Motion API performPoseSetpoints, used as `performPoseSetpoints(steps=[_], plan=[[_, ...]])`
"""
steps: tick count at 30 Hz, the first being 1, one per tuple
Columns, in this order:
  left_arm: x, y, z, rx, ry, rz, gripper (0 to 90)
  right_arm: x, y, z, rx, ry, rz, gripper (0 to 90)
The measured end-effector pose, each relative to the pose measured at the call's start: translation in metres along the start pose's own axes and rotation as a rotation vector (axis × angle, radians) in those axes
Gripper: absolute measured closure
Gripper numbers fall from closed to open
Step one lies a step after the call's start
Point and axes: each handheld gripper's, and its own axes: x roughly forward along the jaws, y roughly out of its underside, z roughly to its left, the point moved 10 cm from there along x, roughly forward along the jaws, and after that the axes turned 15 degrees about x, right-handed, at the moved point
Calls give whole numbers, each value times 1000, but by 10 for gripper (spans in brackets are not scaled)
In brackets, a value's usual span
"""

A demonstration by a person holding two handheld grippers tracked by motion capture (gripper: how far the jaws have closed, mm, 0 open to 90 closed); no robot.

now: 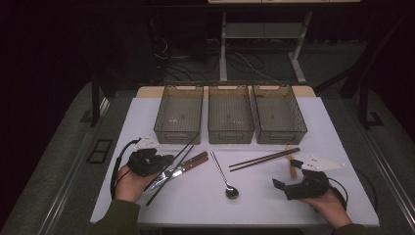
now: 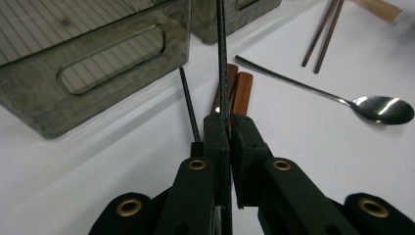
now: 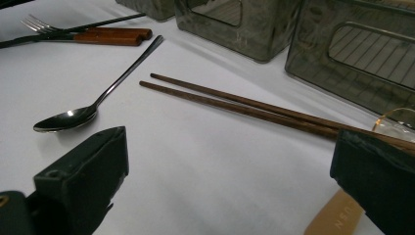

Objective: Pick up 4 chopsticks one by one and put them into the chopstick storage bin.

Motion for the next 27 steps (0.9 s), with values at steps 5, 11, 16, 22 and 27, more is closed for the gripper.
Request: performPoseSetpoints(steps=[5,11,16,22,27], plan=[[1,-6,1,-4,8,-14,857,-1,-1,-1,2,1,-5,10],[2,-17,3,3,12,-26,857,-2,-1,-1,7,1,-9,10],[2,-26,8,3,17,-44,857,-2,-1,-2,8,3,-8,10],[2,-36,16,-3,17,-56,857,-2,-1,-1,5,5,-7,10],[3,-46,24,-3,12,-67,857,-2,-1,-2,4,5,-8,10]])
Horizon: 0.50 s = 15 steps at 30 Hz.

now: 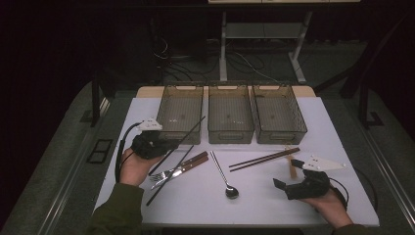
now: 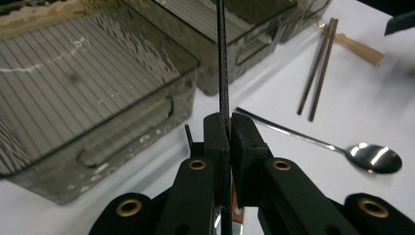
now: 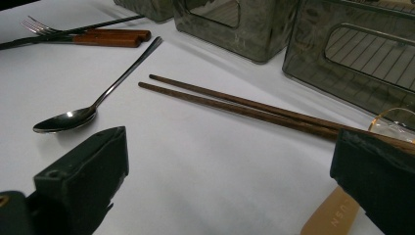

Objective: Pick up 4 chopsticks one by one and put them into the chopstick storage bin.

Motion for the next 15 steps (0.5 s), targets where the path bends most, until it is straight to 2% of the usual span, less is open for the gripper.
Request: performPoseSetpoints(steps=[15], plan=[[11,-25,28,-10,-27,-3,857,0,0,0,-4,-2,-3,10]])
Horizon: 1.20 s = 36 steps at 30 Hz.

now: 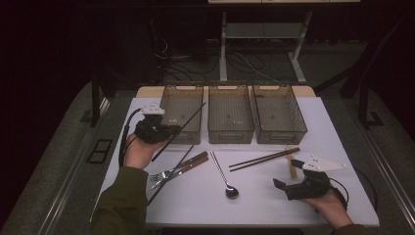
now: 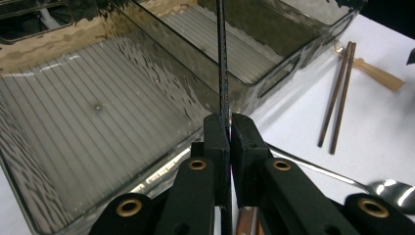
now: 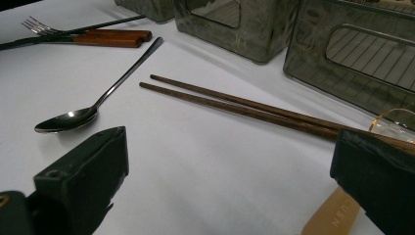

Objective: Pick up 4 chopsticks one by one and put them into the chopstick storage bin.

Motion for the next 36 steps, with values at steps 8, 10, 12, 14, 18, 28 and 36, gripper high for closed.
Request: performPoseSetpoints(steps=[8,10,12,14,18,28,36], plan=[[6,-10,15,-14,-9,-10,857,0,0,0,1,0,-1,10],[7,-14,19,-18,-16,-16,857,-1,0,0,2,-1,-3,10],[9,-17,23,-18,-22,-12,857,0,0,0,3,-1,-4,10],[11,-20,26,-14,-26,-10,857,-1,-1,0,6,-3,-7,10],[17,-26,34,-13,-37,-7,857,-1,-1,1,11,-6,-8,10],[29,-38,57,-13,-65,20,857,-2,-1,1,9,-9,-13,10],[42,-44,76,-3,-82,7,856,-2,-2,1,7,-10,-16,10]])
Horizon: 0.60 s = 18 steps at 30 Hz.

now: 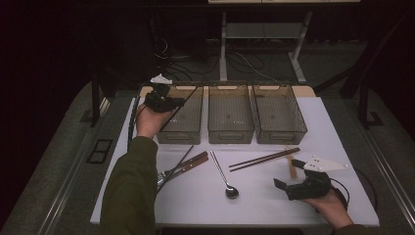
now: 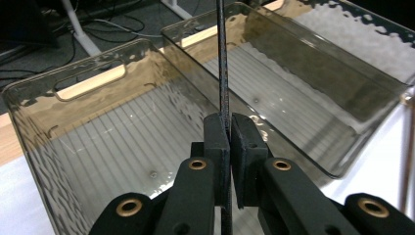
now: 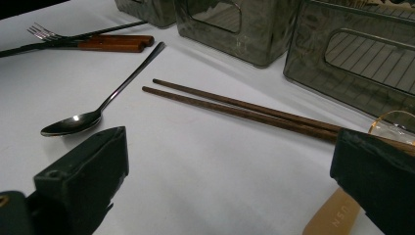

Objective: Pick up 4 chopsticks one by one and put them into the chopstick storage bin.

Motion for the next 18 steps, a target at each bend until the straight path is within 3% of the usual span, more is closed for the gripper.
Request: performPoseSetpoints(steps=[7,15,18], plan=[[16,5,13,-8,-28,9,856,-1,0,1,-1,-5,0,10],[33,23,24,-12,-60,75,856,-1,-1,2,-1,-14,-3,10],[35,27,28,-32,-68,81,856,-2,-1,2,-3,-16,-1,10]])
